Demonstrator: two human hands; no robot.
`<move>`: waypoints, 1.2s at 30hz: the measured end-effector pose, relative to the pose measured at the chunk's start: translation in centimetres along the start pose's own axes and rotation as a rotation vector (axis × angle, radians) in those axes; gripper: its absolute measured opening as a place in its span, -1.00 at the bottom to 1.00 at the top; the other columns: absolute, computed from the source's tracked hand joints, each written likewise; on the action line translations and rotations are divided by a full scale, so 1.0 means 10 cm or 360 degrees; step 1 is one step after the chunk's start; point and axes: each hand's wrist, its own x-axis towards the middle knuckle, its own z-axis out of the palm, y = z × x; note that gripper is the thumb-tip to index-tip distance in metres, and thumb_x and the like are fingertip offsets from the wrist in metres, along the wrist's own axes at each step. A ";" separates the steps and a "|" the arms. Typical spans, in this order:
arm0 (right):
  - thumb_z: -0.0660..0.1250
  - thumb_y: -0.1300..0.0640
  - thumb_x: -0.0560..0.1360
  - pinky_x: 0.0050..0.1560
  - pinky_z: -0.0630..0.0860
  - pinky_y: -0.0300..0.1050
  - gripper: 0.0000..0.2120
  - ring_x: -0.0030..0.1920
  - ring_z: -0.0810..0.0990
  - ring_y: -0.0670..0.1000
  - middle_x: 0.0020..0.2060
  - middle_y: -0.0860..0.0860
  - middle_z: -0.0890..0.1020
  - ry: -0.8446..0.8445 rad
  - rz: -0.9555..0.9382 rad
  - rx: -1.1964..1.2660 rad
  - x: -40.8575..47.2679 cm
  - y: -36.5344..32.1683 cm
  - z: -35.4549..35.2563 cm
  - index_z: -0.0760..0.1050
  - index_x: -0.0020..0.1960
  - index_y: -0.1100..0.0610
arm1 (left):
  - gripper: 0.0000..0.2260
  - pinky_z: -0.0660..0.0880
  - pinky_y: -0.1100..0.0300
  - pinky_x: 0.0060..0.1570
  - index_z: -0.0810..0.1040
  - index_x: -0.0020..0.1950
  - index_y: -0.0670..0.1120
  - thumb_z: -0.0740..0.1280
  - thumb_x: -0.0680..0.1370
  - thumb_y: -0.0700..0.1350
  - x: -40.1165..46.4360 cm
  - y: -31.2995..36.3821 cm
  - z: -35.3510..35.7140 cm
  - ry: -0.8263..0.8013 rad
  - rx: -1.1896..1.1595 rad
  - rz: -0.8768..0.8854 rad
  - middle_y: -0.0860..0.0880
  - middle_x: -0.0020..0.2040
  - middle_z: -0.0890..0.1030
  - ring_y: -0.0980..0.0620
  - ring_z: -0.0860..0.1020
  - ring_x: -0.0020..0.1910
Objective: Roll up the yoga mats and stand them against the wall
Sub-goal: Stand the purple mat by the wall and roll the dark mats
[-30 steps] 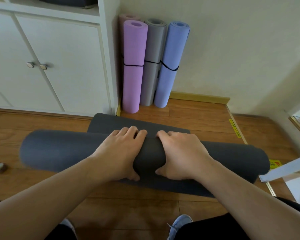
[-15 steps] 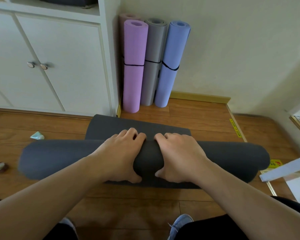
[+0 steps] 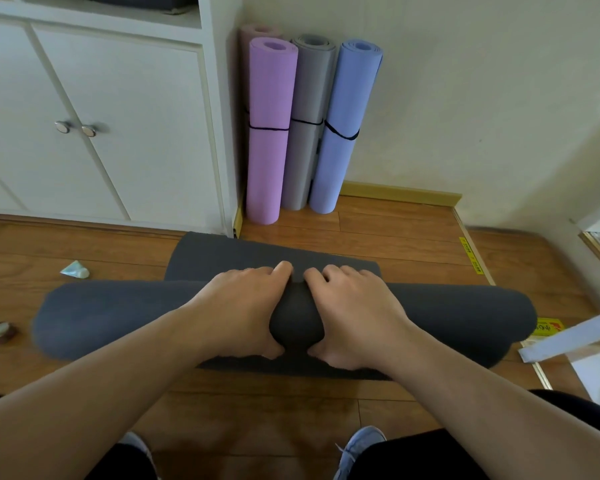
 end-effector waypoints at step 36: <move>0.61 -0.31 0.31 0.20 0.54 0.07 -0.08 0.23 0.55 0.09 0.23 0.01 0.55 -0.0078 -0.0044 0.0023 0.01 -0.04 -0.03 0.27 0.47 0.03 | -0.11 0.54 0.05 0.24 0.23 0.43 0.15 0.61 0.26 0.34 -0.02 -0.01 0.07 -0.0068 -0.0039 -0.0008 0.16 0.28 0.45 0.07 0.49 0.24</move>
